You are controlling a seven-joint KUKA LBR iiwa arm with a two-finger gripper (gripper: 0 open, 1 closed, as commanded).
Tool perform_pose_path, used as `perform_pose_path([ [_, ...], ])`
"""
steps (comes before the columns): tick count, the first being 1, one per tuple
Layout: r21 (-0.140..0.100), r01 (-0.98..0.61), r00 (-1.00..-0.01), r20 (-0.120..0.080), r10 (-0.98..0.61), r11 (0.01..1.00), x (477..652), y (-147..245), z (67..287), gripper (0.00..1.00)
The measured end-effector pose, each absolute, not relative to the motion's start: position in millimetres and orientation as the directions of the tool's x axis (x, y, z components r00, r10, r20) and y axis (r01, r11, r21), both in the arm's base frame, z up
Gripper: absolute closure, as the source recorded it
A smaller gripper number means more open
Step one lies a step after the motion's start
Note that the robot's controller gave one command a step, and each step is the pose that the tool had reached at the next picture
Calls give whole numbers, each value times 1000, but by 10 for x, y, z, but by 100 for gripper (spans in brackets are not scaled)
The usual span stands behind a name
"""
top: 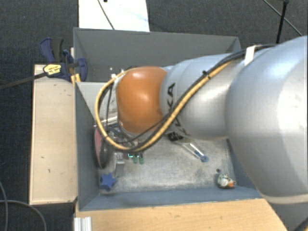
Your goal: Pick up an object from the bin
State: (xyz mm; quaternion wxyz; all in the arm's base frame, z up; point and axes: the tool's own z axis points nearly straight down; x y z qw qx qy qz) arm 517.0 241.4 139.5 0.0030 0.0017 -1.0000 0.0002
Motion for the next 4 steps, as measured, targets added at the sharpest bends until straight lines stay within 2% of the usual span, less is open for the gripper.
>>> perform_pose_path([
  [1,-17,-163,-987,6,-163,986,4856,2317,733,0],
  [2,-5,-172,-985,4,-172,985,4826,2391,701,100],
  [3,2,-240,-971,-12,-240,971,4910,2337,2818,100],
  [4,0,-224,-975,4,-224,975,4938,2293,2094,100],
])
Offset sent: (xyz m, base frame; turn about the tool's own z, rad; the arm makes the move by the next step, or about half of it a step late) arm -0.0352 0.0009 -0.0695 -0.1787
